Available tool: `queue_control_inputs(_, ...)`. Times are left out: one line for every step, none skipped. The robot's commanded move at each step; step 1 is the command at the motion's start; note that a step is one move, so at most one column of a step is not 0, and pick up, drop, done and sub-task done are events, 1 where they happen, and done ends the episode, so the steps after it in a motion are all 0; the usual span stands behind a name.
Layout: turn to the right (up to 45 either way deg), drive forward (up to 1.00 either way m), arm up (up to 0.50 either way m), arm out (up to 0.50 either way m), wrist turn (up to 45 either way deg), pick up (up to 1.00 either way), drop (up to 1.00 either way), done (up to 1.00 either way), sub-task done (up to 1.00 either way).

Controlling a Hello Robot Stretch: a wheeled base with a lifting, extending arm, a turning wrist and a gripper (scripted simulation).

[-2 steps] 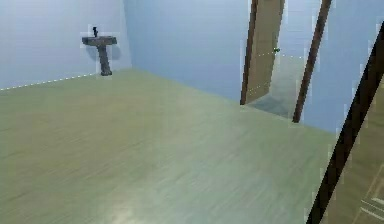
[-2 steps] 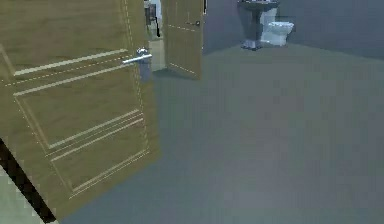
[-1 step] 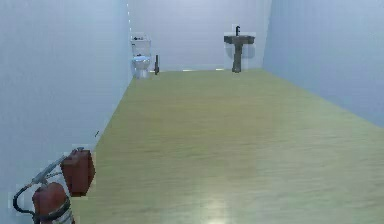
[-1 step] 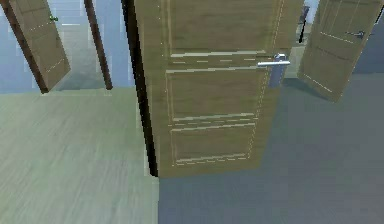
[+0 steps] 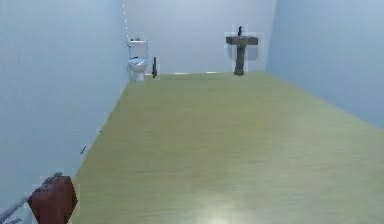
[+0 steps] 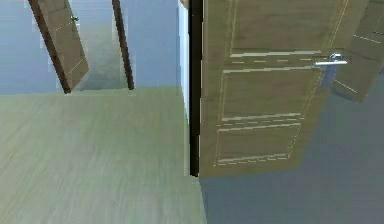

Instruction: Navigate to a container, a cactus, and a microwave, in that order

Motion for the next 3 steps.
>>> queue_control_inputs(-45.0,0.00,0.00,0.00,0.0,0.00,0.00,0.00,0.00)
queue_control_inputs(0.0,0.55,0.00,0.00,0.0,0.00,0.00,0.00,0.00)
queue_control_inputs(0.0,0.00,0.00,0.00,0.0,0.00,0.00,0.00,1.00)
